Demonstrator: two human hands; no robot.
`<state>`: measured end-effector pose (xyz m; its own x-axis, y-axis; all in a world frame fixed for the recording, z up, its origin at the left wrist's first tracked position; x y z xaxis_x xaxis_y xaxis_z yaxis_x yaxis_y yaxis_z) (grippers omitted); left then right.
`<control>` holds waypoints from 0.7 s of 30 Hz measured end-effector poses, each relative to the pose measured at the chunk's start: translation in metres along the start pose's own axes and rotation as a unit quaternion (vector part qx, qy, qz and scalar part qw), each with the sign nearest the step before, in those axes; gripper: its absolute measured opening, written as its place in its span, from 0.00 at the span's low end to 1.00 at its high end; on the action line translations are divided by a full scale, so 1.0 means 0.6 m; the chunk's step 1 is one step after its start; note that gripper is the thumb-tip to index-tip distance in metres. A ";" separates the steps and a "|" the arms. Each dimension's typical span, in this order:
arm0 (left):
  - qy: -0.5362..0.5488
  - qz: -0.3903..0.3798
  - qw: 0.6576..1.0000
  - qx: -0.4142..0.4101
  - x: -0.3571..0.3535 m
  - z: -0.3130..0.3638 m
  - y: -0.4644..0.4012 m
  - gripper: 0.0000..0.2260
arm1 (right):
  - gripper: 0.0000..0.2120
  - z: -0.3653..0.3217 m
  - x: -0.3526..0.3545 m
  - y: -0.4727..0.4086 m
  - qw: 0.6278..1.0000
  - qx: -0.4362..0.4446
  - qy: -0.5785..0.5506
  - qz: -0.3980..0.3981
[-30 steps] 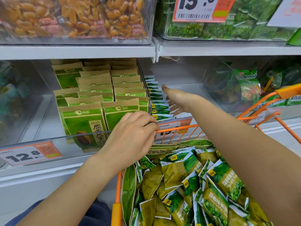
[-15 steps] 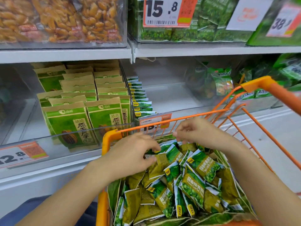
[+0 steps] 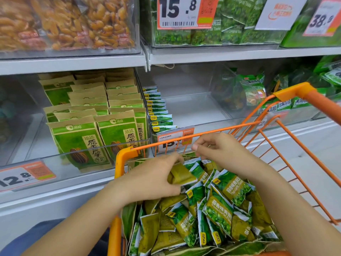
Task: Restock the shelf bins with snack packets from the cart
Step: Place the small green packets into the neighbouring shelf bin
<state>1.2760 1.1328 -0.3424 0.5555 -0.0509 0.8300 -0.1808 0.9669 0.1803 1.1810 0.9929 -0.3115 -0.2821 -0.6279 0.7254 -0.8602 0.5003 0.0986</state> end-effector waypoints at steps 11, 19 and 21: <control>0.667 -0.051 0.742 0.041 0.035 0.017 0.010 0.20 | 0.13 -0.046 -0.013 0.012 0.959 0.068 -0.273 -0.034; 0.557 0.082 0.825 0.055 0.040 0.005 0.007 0.18 | 0.11 -0.026 -0.013 0.004 0.950 -0.037 -0.311 0.006; 0.541 0.096 0.833 0.067 0.038 0.000 0.004 0.16 | 0.11 -0.024 -0.016 0.004 0.946 -0.048 -0.322 0.001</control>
<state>1.2883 1.1341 -0.3228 0.8989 0.4272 -0.0972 -0.3999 0.8906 0.2166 1.1878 1.0086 -0.3082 -0.5100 -0.8445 0.1633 -0.8259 0.5339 0.1811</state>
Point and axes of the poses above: each hand's wrist, its own y-axis away from the middle knuckle, its own x-axis out of the back of the hand, z = x × y, the point moved 5 cm from there along -y, towards the middle knuckle, and after that the axes turned 2 degrees about -x, right-handed, at the moved point
